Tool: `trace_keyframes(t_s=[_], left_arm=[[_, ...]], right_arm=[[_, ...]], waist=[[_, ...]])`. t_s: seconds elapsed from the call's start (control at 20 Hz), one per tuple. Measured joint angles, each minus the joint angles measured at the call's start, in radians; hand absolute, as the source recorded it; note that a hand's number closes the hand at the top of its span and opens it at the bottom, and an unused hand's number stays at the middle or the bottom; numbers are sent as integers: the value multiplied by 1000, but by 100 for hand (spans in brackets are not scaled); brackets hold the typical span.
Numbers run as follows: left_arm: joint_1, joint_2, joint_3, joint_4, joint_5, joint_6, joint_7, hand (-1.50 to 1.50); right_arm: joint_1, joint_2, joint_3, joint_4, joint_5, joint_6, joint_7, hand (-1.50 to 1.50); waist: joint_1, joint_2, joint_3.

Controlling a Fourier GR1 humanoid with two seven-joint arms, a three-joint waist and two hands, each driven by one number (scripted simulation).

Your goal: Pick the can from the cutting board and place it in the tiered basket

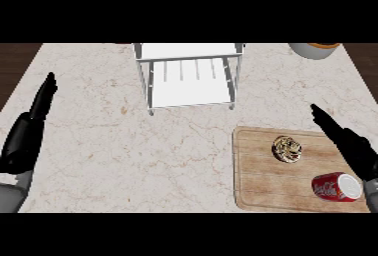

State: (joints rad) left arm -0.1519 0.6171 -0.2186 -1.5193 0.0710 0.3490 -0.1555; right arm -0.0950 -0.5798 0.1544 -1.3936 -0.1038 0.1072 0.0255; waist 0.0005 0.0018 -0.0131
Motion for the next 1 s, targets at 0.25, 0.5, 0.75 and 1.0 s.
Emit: trace_keyframes(t_s=[0.25, 0.5, 0.75, 1.0], left_arm=[[27, -83, -35, 18, 70, -50, 8, 0], [64, -182, -92, 48, 163, -125, 25, 0], [47, -242, -115, 98, 206, -184, 29, 0], [56, -256, -114, 106, 219, -211, 32, 0]], right_arm=[[-44, 97, -144, 23, -28, -237, 64, -150], [-68, 210, -282, 69, 0, -565, 97, -150], [-80, 325, -281, 12, 111, -825, 38, -150], [-37, 218, -189, -84, 323, -888, 287, -150]], waist=[[-21, 1, 8], [-36, 9, 8], [-21, 2, 11], [-17, -6, 7]])
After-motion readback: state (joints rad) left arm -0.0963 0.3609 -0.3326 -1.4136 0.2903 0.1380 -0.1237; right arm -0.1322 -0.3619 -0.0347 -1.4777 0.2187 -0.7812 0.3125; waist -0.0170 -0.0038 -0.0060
